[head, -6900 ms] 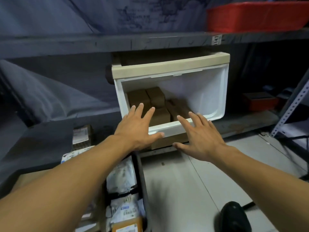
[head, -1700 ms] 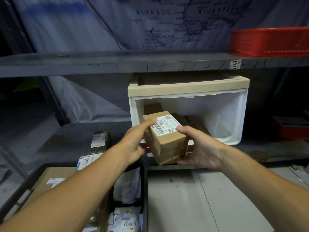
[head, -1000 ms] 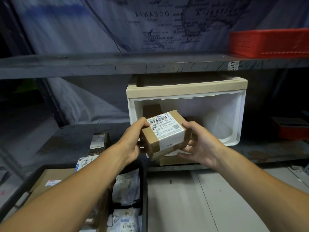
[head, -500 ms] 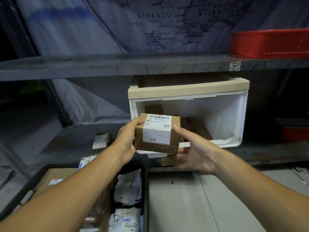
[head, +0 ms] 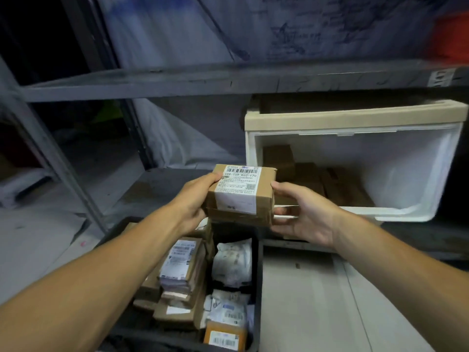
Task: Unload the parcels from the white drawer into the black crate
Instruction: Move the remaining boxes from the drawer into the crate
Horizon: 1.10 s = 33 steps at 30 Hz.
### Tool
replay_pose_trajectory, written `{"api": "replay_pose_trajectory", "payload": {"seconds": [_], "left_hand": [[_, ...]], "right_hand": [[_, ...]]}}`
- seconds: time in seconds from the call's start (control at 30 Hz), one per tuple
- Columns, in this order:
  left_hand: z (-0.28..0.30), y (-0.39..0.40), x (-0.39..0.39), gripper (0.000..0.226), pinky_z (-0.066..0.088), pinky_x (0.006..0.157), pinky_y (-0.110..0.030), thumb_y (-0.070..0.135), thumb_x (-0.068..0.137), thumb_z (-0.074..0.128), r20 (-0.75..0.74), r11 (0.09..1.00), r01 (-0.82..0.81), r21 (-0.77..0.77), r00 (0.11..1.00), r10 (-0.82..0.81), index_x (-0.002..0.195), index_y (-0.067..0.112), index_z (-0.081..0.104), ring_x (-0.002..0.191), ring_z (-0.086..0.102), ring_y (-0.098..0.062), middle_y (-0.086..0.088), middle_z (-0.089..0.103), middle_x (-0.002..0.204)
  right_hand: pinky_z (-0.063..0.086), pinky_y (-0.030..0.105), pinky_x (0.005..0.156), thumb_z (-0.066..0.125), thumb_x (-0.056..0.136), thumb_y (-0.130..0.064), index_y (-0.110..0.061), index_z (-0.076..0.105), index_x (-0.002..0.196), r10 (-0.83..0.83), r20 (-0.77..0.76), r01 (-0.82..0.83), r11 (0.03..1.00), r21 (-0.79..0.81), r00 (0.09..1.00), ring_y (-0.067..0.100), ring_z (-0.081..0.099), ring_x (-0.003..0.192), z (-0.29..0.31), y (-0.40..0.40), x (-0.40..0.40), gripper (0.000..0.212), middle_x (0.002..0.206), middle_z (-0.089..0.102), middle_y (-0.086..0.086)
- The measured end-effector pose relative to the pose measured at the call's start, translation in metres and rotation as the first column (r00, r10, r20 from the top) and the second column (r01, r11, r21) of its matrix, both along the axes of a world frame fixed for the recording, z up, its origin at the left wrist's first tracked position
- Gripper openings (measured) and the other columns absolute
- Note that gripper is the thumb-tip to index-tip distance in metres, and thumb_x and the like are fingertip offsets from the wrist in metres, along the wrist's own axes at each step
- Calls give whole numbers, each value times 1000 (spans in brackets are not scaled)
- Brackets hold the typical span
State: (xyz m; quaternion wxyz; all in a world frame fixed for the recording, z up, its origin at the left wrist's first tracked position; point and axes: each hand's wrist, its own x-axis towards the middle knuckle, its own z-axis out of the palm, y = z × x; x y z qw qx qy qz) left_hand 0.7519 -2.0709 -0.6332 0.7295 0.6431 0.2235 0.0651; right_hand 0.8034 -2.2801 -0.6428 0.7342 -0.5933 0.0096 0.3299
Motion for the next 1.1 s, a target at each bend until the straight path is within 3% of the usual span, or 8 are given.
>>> {"api": "replay_pose_trajectory", "payload": {"seconds": [0.1,0.2,0.27,0.57,0.7,0.77,0.97,1.1], "left_hand": [[-2,25,-9,27,56,97,-47,27,101,59,-12,997,-66,41,998,66,117,9,72,101,73,-24,-8,78,105],[-6,53,-19,29,56,95,-48,24,98,63,-39,990,-125,73,991,128,119,5,70,94,71,-25,-11,78,104],[-11,73,-27,27,57,94,-48,23,97,64,-75,984,-146,99,985,153,118,6,69,90,69,-24,-13,77,106],[-35,172,-45,17,59,82,-34,25,94,67,-192,953,-207,222,949,251,105,13,72,85,72,-18,-2,79,85],[-45,207,-47,13,56,99,-46,23,92,69,-205,936,-261,236,928,310,99,14,74,100,73,-25,-7,79,96],[-50,222,-47,10,54,102,-46,22,93,68,-203,925,-284,253,919,338,95,14,73,104,71,-27,-8,78,96],[-71,267,-41,10,44,63,-25,24,96,64,-210,904,-324,278,898,386,91,17,69,78,64,-14,0,72,83],[-91,292,-35,8,44,66,-27,22,96,64,-230,912,-335,237,893,388,91,17,69,76,60,-14,1,71,83]], "right_hand": [[61,42,83,69,94,-32,-15,68,128,31,8,-31,1000,-2,999,30,72,95,-3,28,-1,38,112,74,15],[56,41,87,65,97,-27,-14,69,118,62,11,-62,998,-22,998,23,63,74,-5,59,-5,25,92,70,13],[55,38,89,63,99,-24,-14,70,108,80,-12,-80,997,-10,997,23,55,78,-10,82,-6,16,97,66,14],[60,38,79,62,97,-27,-11,72,115,160,-73,-161,987,-7,984,22,72,70,-58,202,-8,26,86,75,10],[60,37,72,61,99,-26,-14,70,106,139,-76,-139,990,-3,987,26,72,80,-70,244,-12,17,94,76,12],[62,40,76,61,99,-26,-12,69,115,119,-74,-120,993,-19,990,28,73,85,-76,266,-13,22,102,76,13],[60,33,66,57,102,-29,-15,62,127,96,-94,-106,989,-106,991,23,73,88,-94,321,-15,30,109,73,13],[63,40,82,51,105,-26,-13,62,124,67,-105,-81,987,-137,992,23,71,91,-108,350,-12,25,109,72,12]]}}
